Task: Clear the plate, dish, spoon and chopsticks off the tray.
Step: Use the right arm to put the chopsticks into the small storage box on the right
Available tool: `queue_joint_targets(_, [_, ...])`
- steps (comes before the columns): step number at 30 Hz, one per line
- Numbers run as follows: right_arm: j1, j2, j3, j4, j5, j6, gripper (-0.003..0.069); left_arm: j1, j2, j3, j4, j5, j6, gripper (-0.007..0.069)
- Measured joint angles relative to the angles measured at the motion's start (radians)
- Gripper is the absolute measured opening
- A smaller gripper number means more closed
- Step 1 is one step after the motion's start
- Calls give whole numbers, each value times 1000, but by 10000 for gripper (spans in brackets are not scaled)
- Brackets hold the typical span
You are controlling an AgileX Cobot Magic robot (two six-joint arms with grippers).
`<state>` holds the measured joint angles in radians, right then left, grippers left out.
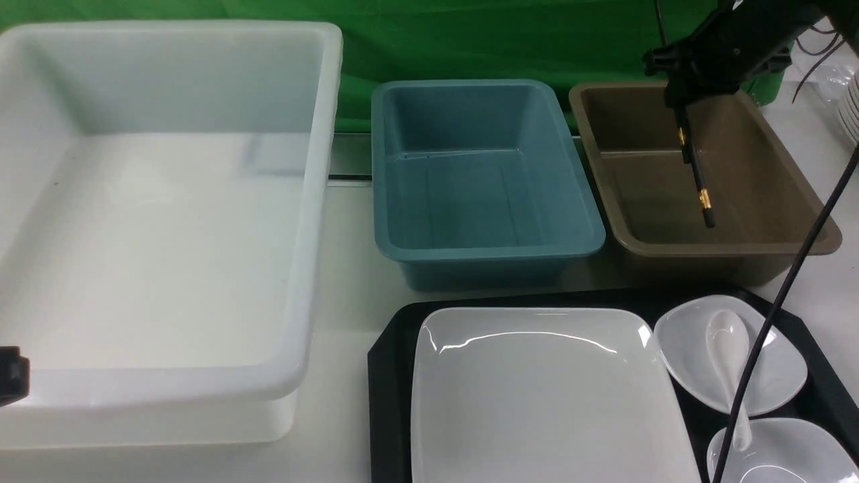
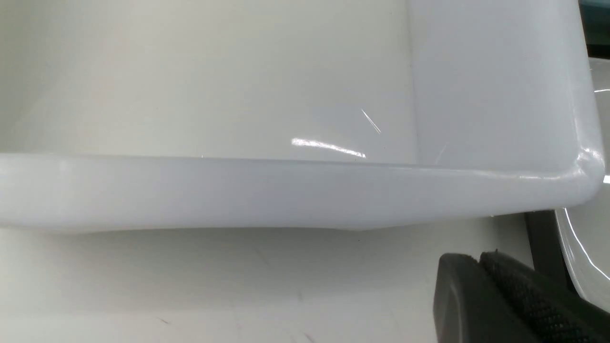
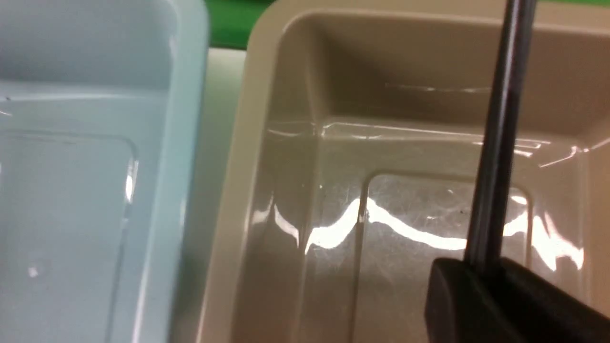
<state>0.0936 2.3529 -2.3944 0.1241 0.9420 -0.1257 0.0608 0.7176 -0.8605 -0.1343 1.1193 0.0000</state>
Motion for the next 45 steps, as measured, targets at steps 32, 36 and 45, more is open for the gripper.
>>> queue_joint_targets(32, [19, -643, 806, -12, 159, 90, 321, 0, 0, 0, -3, 49, 19, 17])
queue_joint_targets(36, [19, -735, 1091, -27, -88, 90, 471, 0, 0, 0, -3, 49, 23, 17])
queue_joint_targets(45, [19, -630, 1013, -30, -420, 104, 528, 0, 0, 0, -3, 44, 46, 17])
